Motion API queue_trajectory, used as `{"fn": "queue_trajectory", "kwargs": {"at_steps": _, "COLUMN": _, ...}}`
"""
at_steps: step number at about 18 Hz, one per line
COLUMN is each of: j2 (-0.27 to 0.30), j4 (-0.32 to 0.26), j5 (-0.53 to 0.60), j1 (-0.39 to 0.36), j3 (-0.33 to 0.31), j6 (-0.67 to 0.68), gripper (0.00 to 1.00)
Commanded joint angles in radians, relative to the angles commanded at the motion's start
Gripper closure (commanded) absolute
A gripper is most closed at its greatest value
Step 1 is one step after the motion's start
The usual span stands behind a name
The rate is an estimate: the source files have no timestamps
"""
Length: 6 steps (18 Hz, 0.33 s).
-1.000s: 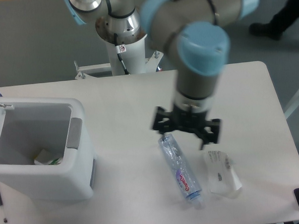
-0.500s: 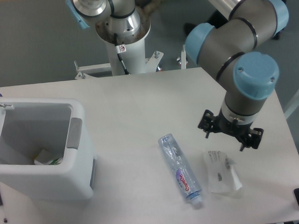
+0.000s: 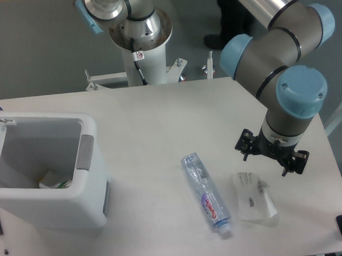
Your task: Open the trash can
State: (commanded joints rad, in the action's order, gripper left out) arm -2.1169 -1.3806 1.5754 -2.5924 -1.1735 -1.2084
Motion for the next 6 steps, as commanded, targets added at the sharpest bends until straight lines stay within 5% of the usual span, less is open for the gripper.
{"fn": "queue_trajectory", "kwargs": {"at_steps": 6, "j2": 0.003, "j4": 0.021, "j5": 0.002, "j1": -0.003, "j3": -0.029, "j6": -0.077, "gripper": 0.0}}
